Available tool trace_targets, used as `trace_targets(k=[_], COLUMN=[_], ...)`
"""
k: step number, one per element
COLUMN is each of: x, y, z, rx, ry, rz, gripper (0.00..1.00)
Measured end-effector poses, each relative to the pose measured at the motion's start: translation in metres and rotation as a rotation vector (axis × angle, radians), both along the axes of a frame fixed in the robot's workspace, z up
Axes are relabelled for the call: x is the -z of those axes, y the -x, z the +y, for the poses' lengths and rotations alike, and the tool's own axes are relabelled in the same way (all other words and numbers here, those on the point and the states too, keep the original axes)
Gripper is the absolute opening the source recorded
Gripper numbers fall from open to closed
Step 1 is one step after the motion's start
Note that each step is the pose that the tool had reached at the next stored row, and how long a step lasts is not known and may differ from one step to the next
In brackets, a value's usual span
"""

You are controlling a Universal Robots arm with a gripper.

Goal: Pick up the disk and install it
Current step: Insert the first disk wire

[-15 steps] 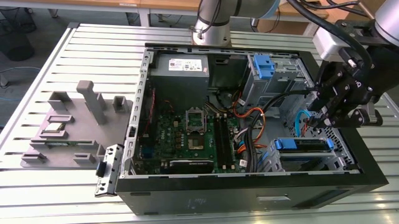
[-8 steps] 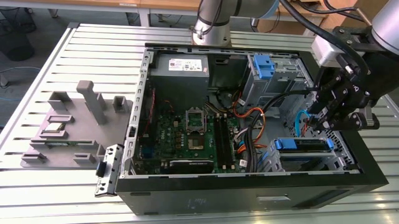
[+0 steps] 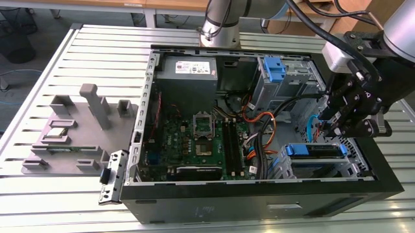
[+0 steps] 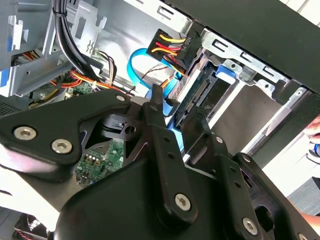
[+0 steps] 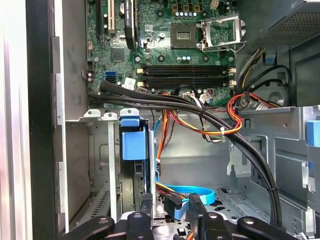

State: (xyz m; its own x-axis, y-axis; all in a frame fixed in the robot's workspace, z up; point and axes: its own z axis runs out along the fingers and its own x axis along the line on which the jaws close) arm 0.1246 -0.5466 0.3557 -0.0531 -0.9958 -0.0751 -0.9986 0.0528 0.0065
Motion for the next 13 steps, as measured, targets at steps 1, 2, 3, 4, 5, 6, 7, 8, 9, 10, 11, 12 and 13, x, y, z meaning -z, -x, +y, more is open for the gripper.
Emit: trace_targets(k=[1,2,3,4,5,6,7,8,9,10,11,12,13], x=[0.0001,0.0001,0.0001,0.0001,0.0001,0.0001,0.0001,0.0001,0.0001,0.0001,0.0001,0.0001,0.0001], y=[0.0,0.0,0.0,0.0,0.0,0.0,0.0,0.0,0.0,0.0,0.0,0.0,0.0], z=[0.0,0.0,0.0,0.0,0.0,0.0,0.0,0.0,0.0,0.0,0.0,0.0,0.0], rx=[0.0,0.0,0.0,0.0,0.0,0.0,0.0,0.0,0.0,0.0,0.0,0.0,0.0], ry=[-0.0001,-0.0002,-0.0001,-0.0001,-0.0001,-0.0002,-0.0002,-0.0001,-0.0002,-0.0001,-0.0002,-0.0001,-0.0001], rz=[0.0,0.0,0.0,0.0,0.0,0.0,0.0,0.0,0.0,0.0,0.0,0.0,0.0], gripper=[0.42,0.42,0.42,0.41,0.41,0.35,0.35,0.28,0.28,0.28,0.28,0.26,0.2])
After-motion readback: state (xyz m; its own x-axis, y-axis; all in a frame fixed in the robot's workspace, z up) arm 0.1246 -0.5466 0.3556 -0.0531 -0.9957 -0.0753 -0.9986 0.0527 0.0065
